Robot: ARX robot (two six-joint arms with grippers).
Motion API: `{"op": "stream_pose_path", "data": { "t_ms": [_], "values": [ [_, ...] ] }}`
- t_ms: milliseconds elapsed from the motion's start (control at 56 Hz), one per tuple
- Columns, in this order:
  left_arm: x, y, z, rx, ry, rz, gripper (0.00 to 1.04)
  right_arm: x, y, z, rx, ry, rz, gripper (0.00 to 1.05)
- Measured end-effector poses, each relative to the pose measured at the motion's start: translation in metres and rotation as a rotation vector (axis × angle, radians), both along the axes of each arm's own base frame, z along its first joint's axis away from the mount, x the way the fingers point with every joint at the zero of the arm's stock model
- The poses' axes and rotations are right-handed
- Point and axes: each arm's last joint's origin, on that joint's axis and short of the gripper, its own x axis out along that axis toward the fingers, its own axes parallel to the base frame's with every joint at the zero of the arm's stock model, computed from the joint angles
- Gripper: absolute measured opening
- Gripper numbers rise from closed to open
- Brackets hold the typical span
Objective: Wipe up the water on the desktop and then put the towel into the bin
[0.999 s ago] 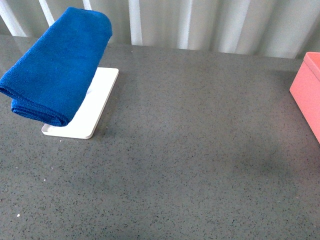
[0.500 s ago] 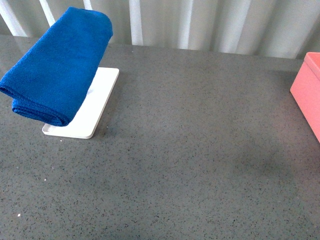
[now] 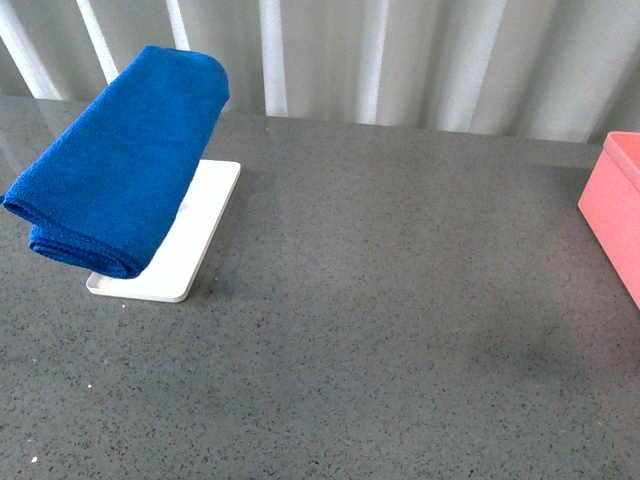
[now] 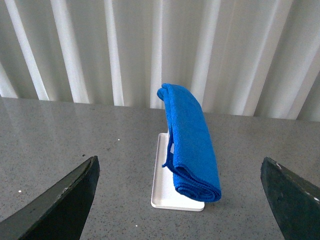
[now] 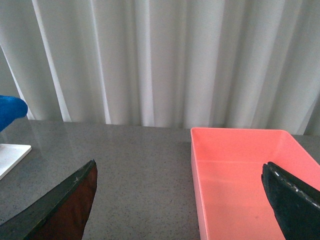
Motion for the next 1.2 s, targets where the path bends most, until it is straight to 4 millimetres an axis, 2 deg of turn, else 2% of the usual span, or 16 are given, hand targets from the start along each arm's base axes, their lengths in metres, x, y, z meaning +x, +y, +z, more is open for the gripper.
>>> {"op": "stream_pose_path", "data": {
  "t_ms": [250, 339, 375, 446, 553, 624, 714, 767, 856, 910, 928, 1017, 1088, 1195],
  "values": [
    [0.000, 0.000, 0.000, 0.000, 0.000, 0.000, 0.98, 0.000, 0.000, 0.000, 0.000, 0.000, 0.000, 0.98],
    [0.002, 0.001, -0.003, -0.115, 0.193, 0.057, 0.98, 0.000, 0.000, 0.000, 0.000, 0.000, 0.000, 0.98],
    [0.007, 0.001, -0.003, -0.200, 0.275, 0.070, 0.98, 0.000, 0.000, 0.000, 0.000, 0.000, 0.000, 0.98],
    [0.016, 0.001, 0.001, -0.280, 0.323, 0.047, 0.98, 0.000, 0.000, 0.000, 0.000, 0.000, 0.000, 0.98],
    [0.039, 0.003, 0.025, -0.324, 0.302, -0.025, 0.98, 0.000, 0.000, 0.000, 0.000, 0.000, 0.000, 0.98],
    [0.059, 0.005, 0.048, -0.307, 0.278, -0.086, 0.98, 0.000, 0.000, 0.000, 0.000, 0.000, 0.000, 0.98],
    [0.098, 0.001, 0.076, -0.226, 0.322, -0.257, 0.98, 0.000, 0.000, 0.000, 0.000, 0.000, 0.000, 0.98],
    [0.118, -0.001, 0.082, -0.181, 0.368, -0.319, 0.98, 0.000, 0.000, 0.000, 0.000, 0.000, 0.000, 0.98],
    [0.152, -0.004, 0.090, -0.113, 0.435, -0.335, 0.98, 0.000, 0.000, 0.000, 0.000, 0.000, 0.000, 0.98],
    [0.180, -0.005, 0.094, -0.066, 0.477, -0.305, 0.98, 0.000, 0.000, 0.000, 0.000, 0.000, 0.000, 0.98],
    [0.185, -0.006, 0.095, -0.064, 0.485, -0.302, 0.98, 0.000, 0.000, 0.000, 0.000, 0.000, 0.000, 0.98],
    [0.234, -0.010, 0.101, -0.019, 0.525, -0.281, 0.98, 0.000, 0.000, 0.000, 0.000, 0.000, 0.000, 0.98],
    [0.267, -0.017, 0.098, 0.031, 0.542, -0.283, 0.98, 0.000, 0.000, 0.000, 0.000, 0.000, 0.000, 0.98],
    [0.293, -0.028, 0.077, 0.085, 0.637, -0.294, 0.98, 0.000, 0.000, 0.000, 0.000, 0.000, 0.000, 0.98]
  ]
}}
